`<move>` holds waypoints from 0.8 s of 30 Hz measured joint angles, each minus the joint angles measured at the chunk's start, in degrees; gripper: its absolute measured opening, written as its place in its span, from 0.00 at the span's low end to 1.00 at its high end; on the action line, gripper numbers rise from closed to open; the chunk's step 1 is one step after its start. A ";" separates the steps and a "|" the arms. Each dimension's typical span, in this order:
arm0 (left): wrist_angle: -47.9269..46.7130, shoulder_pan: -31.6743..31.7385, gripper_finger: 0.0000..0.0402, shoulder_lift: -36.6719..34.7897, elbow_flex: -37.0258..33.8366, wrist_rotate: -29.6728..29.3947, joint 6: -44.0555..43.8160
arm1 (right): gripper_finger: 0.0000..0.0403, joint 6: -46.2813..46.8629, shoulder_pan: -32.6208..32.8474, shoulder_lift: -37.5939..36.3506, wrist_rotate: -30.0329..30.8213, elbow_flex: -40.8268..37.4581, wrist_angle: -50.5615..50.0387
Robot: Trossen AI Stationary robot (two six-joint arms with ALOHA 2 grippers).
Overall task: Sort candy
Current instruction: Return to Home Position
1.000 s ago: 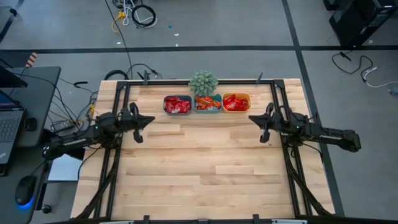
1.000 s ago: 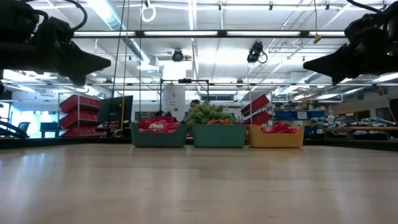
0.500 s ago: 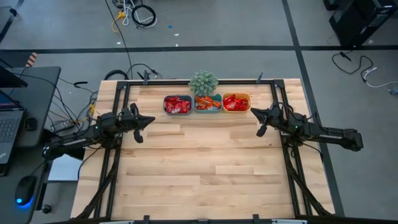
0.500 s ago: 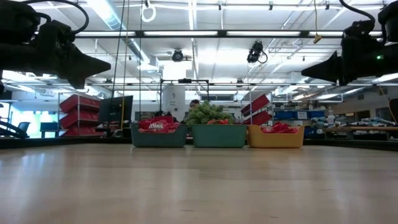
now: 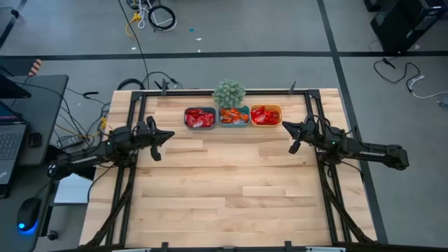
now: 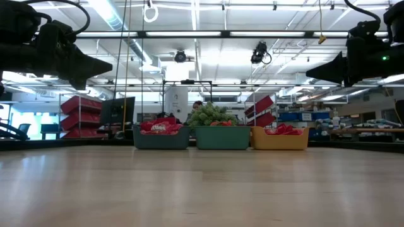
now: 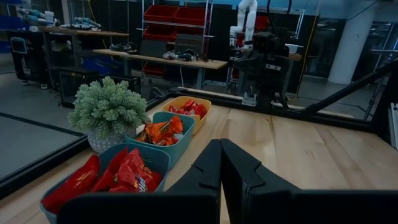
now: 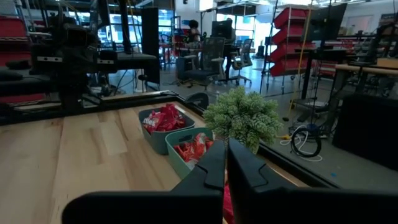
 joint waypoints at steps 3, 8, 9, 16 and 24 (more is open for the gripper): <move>0.00 0.00 0.02 0.00 0.00 -0.01 0.04 | 0.01 0.00 0.00 0.00 0.00 0.00 0.00; 0.00 0.00 0.02 0.00 0.00 -0.02 0.06 | 0.00 0.00 0.00 0.00 0.00 0.00 0.00; 0.00 0.00 0.02 0.00 0.00 -0.02 0.07 | 0.00 0.00 0.00 0.00 0.00 0.00 0.00; 0.01 0.00 0.02 0.00 0.00 -0.02 0.07 | 0.01 0.00 0.00 0.00 -0.02 0.00 0.00; 0.00 0.00 0.02 0.00 0.00 -0.02 0.09 | 0.00 0.02 0.00 0.00 -0.04 0.00 0.00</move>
